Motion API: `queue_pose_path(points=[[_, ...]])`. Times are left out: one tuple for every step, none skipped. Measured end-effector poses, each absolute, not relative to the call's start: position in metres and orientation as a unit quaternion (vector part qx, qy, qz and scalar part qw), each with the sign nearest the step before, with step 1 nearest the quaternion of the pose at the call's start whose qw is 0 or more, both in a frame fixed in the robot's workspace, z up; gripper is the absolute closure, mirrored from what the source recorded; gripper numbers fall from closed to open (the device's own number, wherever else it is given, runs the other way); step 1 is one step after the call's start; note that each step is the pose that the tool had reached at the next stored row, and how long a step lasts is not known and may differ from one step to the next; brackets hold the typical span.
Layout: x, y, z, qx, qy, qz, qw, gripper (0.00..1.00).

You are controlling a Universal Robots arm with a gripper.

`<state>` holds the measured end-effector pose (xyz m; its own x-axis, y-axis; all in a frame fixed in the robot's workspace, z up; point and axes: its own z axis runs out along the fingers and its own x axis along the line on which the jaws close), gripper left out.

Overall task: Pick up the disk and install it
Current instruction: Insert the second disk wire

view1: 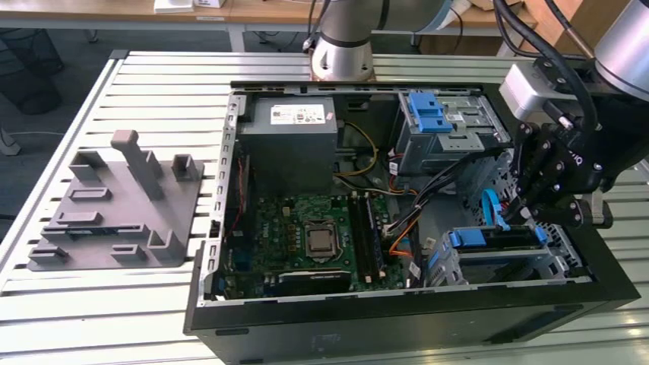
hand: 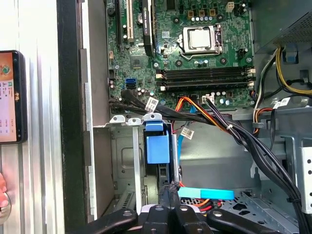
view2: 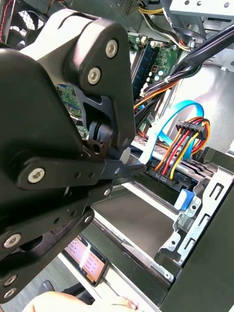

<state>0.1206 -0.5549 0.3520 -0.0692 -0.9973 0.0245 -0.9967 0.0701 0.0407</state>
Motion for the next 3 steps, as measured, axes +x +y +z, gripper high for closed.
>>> queue_pose_path(points=[[0.1206,-0.5548,0.3521,0.682,-0.731,-0.007,0.023,0.89],[0.1206,-0.5549,0.3521,0.682,-0.731,-0.007,0.023,0.89],[0.1206,-0.5549,0.3521,0.682,-0.731,-0.007,0.023,0.89]])
